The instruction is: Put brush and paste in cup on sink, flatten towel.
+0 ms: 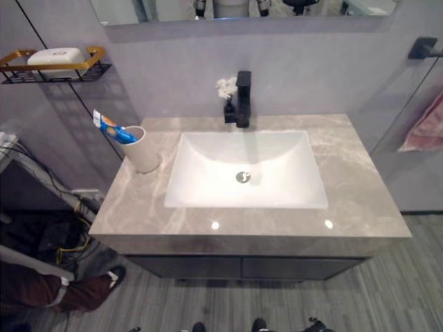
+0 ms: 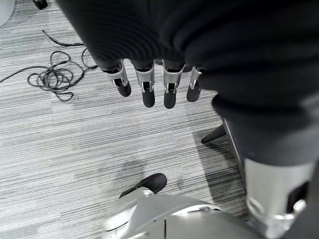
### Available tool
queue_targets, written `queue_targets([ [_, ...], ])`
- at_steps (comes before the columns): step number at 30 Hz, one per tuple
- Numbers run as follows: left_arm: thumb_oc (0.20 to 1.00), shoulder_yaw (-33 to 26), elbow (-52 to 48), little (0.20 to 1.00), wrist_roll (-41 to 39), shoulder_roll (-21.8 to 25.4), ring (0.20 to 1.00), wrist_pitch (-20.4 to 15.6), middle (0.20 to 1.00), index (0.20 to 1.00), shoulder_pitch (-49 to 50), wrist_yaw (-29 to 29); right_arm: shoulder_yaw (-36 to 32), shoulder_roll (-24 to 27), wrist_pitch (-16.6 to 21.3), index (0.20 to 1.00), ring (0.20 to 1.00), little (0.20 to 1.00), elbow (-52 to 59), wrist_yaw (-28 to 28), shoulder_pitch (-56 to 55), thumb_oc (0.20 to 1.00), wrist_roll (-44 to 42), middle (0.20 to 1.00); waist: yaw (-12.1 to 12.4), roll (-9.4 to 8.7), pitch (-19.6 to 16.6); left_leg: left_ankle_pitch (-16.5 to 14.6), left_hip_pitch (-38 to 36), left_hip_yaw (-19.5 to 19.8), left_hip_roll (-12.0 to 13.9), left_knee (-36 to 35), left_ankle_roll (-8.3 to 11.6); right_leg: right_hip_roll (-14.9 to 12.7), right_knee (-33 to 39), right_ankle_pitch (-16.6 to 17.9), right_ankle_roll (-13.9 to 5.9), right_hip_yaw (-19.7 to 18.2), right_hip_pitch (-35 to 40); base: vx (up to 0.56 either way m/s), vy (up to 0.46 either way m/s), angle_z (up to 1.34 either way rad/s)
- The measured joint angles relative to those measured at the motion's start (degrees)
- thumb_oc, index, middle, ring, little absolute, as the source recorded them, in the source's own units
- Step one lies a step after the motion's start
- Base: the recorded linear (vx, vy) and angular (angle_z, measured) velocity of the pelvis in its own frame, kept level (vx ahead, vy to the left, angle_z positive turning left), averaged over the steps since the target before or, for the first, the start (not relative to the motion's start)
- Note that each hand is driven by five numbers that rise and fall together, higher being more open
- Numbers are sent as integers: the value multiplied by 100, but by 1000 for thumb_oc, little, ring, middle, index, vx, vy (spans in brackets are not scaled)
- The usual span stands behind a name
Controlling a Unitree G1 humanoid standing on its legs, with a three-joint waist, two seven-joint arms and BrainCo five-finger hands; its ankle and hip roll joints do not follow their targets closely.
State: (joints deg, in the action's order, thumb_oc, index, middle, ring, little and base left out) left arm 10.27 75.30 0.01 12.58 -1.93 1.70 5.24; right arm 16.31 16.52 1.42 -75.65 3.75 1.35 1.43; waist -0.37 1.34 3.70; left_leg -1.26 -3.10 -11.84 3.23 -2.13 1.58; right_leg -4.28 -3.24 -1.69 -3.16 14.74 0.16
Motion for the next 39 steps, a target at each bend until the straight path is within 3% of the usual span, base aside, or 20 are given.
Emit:
queue_targets([
  [9,1000,59,-6,1000,115,64,1000,-43,1000,1000,-53,-5,-15,-202,0,1000,1000,1000,32,28,15,1000,-18,1000,-12,-174,-86,20,-277,-51,-239,-219,-140,-241,-309,-93,-129,-199,-18,-42,104,-1],
  [19,1000,238,-58,1000,266,70,1000,-73,1000,1000,-89,1,-100,-256,2,1000,1000,1000,50,33,49,1000,-70,1000,32,-282,45,-48,-392,-92,-307,-223,-246,-344,-527,-141,-220,-312,-21,-29,90,-2],
  [22,1000,411,-158,1000,382,74,1000,-126,1000,1000,-179,3,-110,-217,13,1000,1000,1000,60,68,175,1000,-177,1000,54,-240,255,-34,-407,55,-293,-223,-332,-434,-1472,-132,-257,-346,-383,-55,112,30],
  [23,1000,461,-229,1000,454,86,1000,-162,1000,1000,-172,7,-108,-185,24,1000,1000,1000,97,95,291,1000,-290,1000,85,-243,318,-1,-408,204,-301,-233,-384,-483,-2120,-18,-394,-524,-672,-36,74,40],
  [25,1000,465,-272,1000,468,81,1000,-167,1000,1000,-164,11,-111,-211,86,1000,1000,1000,115,101,352,1000,-358,1000,108,-243,383,33,-436,378,-317,-227,-469,-483,-2789,100,-418,-861,-1001,6,49,45],
  [26,1000,459,-292,1000,470,91,1000,-170,1000,1000,-165,13,-114,-220,114,1000,1000,1000,133,98,367,1000,-437,1000,111,-255,392,76,-487,456,-313,-231,-549,-401,-2826,-48,-475,-993,-1035,22,18,44],
  [28,1000,460,-272,1000,518,151,1000,-171,1000,1000,-171,10,-111,-290,193,1000,1000,1000,217,94,356,1000,-640,1000,54,-269,384,91,-388,746,-289,-199,-576,32,-2476,-324,-453,-1517,-989,54,-12,63],
  [30,1000,471,-269,1000,545,163,1000,-175,1000,1000,-144,14,-119,-317,230,1000,1000,1000,238,89,370,1000,-752,1000,74,-290,391,133,-425,852,-315,-289,-635,127,-1953,-297,-383,-1353,-1021,102,-58,53],
  [32,1000,477,-243,1000,549,189,1000,-178,1000,1000,-222,16,-88,-318,232,1000,1000,1000,225,95,388,1000,-742,1000,98,-248,391,120,-272,1146,-310,-212,-616,66,-630,45,-427,-1215,-993,82,-49,63],
  [34,1000,495,-259,1000,547,262,1000,-189,1000,1000,-246,16,-102,-362,231,1000,1000,1000,208,98,359,1000,-734,1000,88,-385,411,88,-219,1466,-381,-218,-561,-117,49,211,-591,-1239,-853,83,-65,98],
  [35,1000,523,-276,1000,545,332,1000,-227,1000,1000,-157,51,-70,-416,225,1000,1000,1000,125,109,326,1000,-517,1000,156,-533,421,29,-492,1587,-409,-333,-294,-308,232,447,-557,-976,-568,127,-101,88],
  [37,1000,491,-308,1000,543,281,1000,-261,1000,1000,-78,79,16,-386,164,1000,1000,1000,-57,72,326,1000,-326,1000,271,-446,382,-55,-579,1568,-298,-185,-217,-192,259,472,-521,-901,-401,114,-73,41],
  [39,1000,425,-493,1000,531,275,1000,-304,1000,1000,96,81,30,-342,112,1000,1000,1000,-106,76,185,1000,-224,1000,328,-314,305,-184,-586,1543,-200,-129,-112,-108,213,606,-322,-907,-370,93,-62,-2],
])
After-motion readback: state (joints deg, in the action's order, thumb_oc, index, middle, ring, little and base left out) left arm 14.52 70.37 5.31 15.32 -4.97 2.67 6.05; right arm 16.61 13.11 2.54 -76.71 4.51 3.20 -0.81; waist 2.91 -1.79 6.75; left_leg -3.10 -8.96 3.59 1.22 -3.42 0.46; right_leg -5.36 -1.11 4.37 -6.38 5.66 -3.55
